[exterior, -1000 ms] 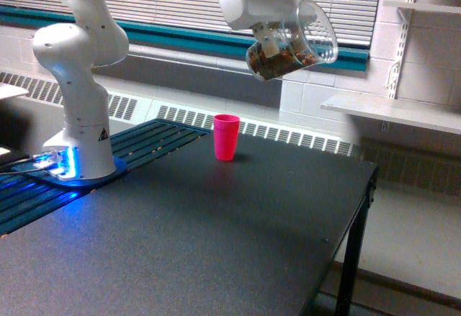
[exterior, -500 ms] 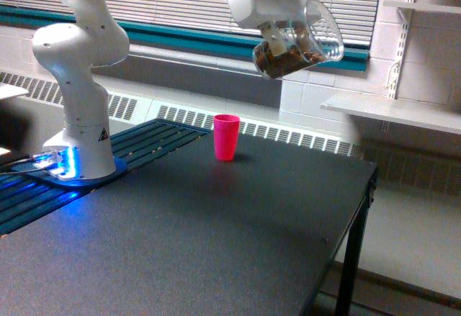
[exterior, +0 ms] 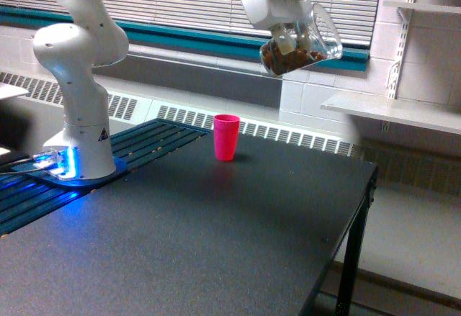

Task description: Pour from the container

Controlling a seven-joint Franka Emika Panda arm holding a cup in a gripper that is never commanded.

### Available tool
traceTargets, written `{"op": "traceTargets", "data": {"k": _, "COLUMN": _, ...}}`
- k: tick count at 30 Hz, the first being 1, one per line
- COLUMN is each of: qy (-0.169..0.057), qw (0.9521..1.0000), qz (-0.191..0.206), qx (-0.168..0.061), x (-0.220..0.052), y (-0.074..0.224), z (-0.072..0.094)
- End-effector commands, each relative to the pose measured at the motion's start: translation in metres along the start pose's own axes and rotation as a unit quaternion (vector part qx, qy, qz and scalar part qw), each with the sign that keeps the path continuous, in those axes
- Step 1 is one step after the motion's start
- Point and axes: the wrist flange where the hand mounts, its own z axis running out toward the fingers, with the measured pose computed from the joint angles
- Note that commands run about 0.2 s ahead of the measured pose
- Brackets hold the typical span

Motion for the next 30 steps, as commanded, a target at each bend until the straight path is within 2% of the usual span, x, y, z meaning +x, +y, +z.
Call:
{"op": "traceTargets", "data": {"k": 1, "qy": -0.012, "qw": 0.9992, "qz": -0.039, "qx": 0.006, "x": -0.054, "y": -0.018, "z": -0.006}}
{"op": "traceTargets", "data": {"k": 14, "qy": -0.034, "qw": 0.9927, "qz": -0.115, "qx": 0.004, "x": -0.155, "y": -0.027, "z": -0.018}}
{"op": "traceTargets", "data": {"k": 24, "qy": -0.044, "qw": 0.9814, "qz": -0.186, "qx": 0.022, "x": -0.238, "y": -0.034, "z": -0.041}}
{"op": "traceTargets", "data": {"k": 30, "qy": -0.046, "qw": 0.9750, "qz": -0.217, "qx": 0.020, "x": -0.278, "y": -0.033, "z": -0.048}}
